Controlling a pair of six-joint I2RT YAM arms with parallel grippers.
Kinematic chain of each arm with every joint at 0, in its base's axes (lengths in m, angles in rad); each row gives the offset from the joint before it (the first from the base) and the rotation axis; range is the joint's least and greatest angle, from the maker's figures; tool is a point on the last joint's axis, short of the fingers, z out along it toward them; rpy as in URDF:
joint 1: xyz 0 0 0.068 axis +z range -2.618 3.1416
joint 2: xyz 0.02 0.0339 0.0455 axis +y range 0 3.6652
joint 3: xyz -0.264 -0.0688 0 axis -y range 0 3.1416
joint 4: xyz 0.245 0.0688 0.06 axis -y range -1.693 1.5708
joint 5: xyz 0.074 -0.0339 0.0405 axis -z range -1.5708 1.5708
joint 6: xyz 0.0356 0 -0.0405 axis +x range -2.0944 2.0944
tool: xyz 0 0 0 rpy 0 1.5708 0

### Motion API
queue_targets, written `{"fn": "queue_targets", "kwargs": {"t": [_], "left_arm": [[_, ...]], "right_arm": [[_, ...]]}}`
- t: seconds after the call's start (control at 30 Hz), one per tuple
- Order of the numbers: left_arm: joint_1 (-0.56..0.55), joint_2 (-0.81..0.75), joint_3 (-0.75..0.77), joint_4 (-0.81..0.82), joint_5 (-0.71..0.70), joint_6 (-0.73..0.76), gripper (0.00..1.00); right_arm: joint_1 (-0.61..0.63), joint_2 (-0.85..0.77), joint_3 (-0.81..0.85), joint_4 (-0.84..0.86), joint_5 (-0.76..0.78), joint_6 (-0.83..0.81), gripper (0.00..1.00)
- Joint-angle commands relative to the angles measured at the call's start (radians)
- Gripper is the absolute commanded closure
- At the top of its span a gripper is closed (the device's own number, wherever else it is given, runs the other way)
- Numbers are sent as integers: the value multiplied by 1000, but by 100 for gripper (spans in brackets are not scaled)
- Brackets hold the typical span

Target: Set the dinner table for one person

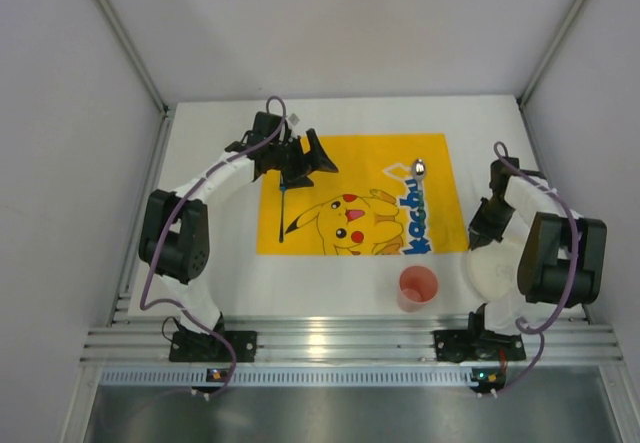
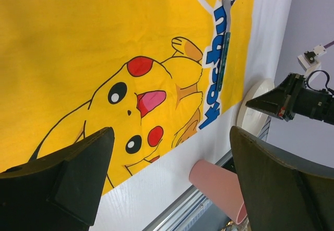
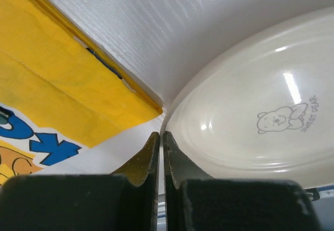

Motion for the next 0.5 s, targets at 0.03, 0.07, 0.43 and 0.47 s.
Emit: {"fn": "queue_targets", "kwargs": {"t": [0.03, 0.07, 0.43, 0.47], "left_arm": [[-3, -13, 19, 20, -9, 5, 3], [-3, -7, 22, 20, -7, 3, 3], [-5, -10, 56, 5, -1, 11, 7], [-5, -10, 54, 5, -1, 9, 6]], "right_arm": [[-13, -76, -8, 2, 37, -27, 100], [-13, -74, -8, 2, 36, -28, 100], [165, -130, 412, -153, 237, 30, 100], [220, -116, 459, -194, 281, 41, 100]]}}
